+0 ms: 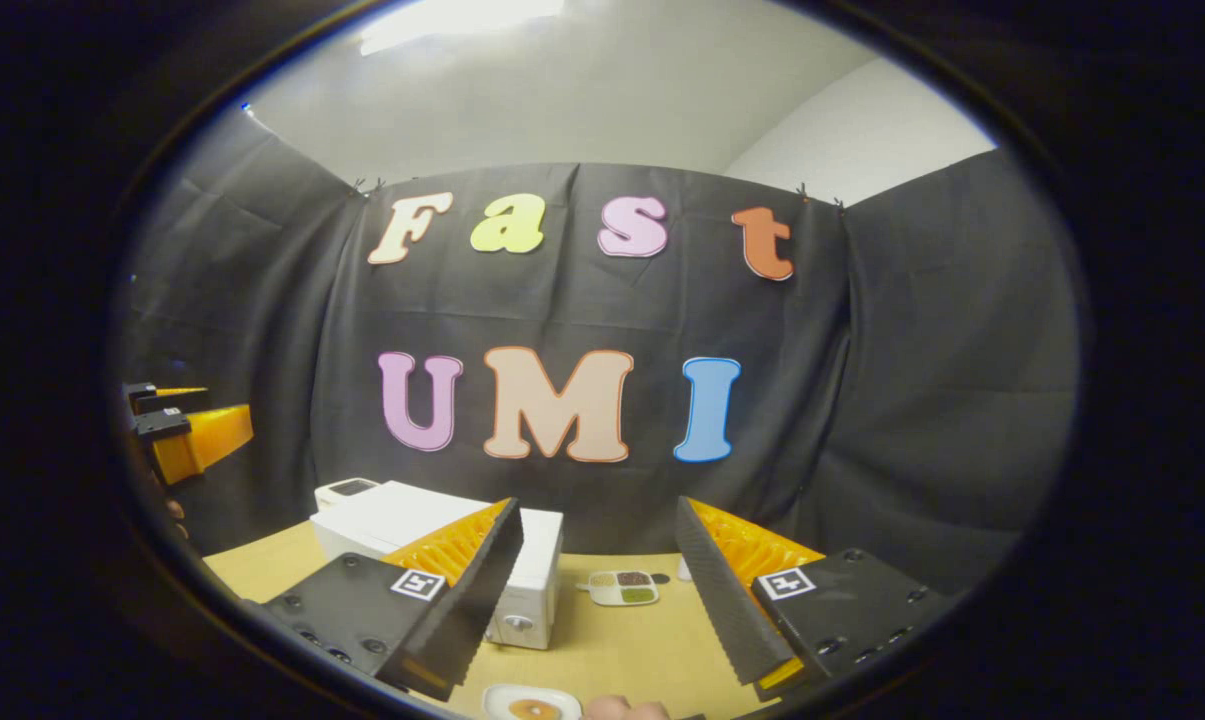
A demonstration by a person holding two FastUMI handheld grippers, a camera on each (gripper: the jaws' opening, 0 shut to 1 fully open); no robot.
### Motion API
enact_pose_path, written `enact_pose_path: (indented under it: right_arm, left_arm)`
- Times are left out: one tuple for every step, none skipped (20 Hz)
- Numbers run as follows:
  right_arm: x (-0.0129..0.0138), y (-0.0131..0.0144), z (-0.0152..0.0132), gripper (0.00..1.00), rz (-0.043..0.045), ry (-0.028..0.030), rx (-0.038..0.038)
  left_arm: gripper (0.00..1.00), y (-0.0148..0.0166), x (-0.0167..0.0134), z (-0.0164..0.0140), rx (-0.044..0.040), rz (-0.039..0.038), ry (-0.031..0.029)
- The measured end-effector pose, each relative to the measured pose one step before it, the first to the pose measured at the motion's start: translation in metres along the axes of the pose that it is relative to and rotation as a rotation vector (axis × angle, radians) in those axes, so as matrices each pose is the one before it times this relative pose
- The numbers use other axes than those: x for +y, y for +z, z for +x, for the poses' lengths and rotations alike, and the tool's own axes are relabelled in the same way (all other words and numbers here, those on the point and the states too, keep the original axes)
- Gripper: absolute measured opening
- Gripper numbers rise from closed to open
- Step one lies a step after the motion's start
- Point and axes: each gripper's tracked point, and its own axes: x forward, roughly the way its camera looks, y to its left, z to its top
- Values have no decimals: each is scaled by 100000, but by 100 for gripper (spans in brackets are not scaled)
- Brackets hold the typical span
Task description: Open the microwave oven with the left hand, put the food in, and close the microwave oven.
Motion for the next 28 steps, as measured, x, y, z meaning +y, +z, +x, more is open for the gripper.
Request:
enact_pose_path:
  right_arm:
    - [59, 12, -79, 96, 732, 289, -12]
    - [46, 128, 42, 97, 670, 121, -90]
    - [-73, -59, -21, 97, 425, 127, 15]
    - [-101, 44, -56, 96, 200, -57, 38]
    - [-72, -81, 22, 96, 188, -65, 193]
    - [20, -7, 5, 96, 422, 106, 343]
    - [88, -71, -194, 96, 614, 357, 172]
    - [56, 68, -9, 96, 534, 204, 30]
    - [-103, -104, -56, 96, 250, -58, 109]
    - [-53, -44, -111, 96, 40, -21, 245]
    - [21, -94, -9, 96, -192, -30, 186]
    - [1, 23, -33, 96, -484, 23, 66]
    - [-30, -76, -93, 96, -522, 121, 83]
    - [74, 41, -239, 97, -368, 319, 123]
    - [59, 8, -187, 97, -351, 268, -9]
    - [28, 149, -173, 96, -520, 223, -327]
    - [103, 100, -150, 96, -653, 409, -515]
    - [98, 106, -144, 97, -729, 573, -320]
    - [-35, -80, -217, 97, -775, 266, -73]
    - [-41, 151, -213, 96, -806, -6, -273]
    - [-105, 130, -239, 97, -800, -200, -452]
    - [-81, 81, -177, 96, -759, -190, -529]
    - [-104, -35, -107, 96, -603, -472, -47]
    - [-58, -130, -185, 97, -336, -2, 515]
    - [112, 95, -153, 96, -51, -117, -58]
    - [-50, 209, -117, 97, -119, -291, -274]
    - [-103, 70, -313, 97, -343, -199, -305]
    - [-83, 140, -226, 96, -590, -409, -316]
  left_arm:
    - [98, 16, 46, -23, -152, 380, 272]
    - [98, -39, -57, -64, -211, 182, 62]
    - [98, -66, -88, 17, 268, 214, -28]
    - [98, -352, -49, -59, 502, 174, -12]
    - [98, -133, -51, 2, 560, -38, -71]
    - [98, -310, -121, -43, 462, -162, -65]
    - [98, -105, -133, -3, 250, -320, -176]
    - [98, -235, -68, 41, 316, -256, -73]
    - [98, -268, -111, 45, 402, -146, -224]
    - [98, -337, -154, 105, 366, -128, -257]
    - [98, -407, -195, 152, 216, -279, -485]
    - [98, -850, -231, 210, 1143, -401, -554]
    - [98, -892, -278, 159, 1055, -632, -545]
    - [98, -1038, -302, 263, 1620, -527, -630]
    - [98, -1183, -400, 264, 1383, -728, -968]
    - [98, -1472, -633, 415, 2581, -1368, -1524]
    - [98, -1799, -780, 253, 3677, -1543, -1687]
    - [99, -1778, -349, 294, 3510, -624, -374]
    - [99, -1421, -273, 383, 2870, 168, -314]
    - [99, -1331, -481, 560, 2212, 986, -557]
    - [99, -1031, -524, 716, 1655, 1429, -901]
    - [99, -1282, -670, 688, 1665, 1414, -1145]
    - [99, -1253, -936, 660, 3394, 1752, -2162]
    - [99, -1615, -1093, 685, 3682, 917, -2702]
    - [99, -1050, -899, 497, 2293, 339, -2363]
    - [99, -918, -625, 880, 2464, 564, -1805]
    - [99, -1015, -565, 715, 2865, 609, -1033]
    - [98, -1057, -420, 716, 2570, 920, -519]
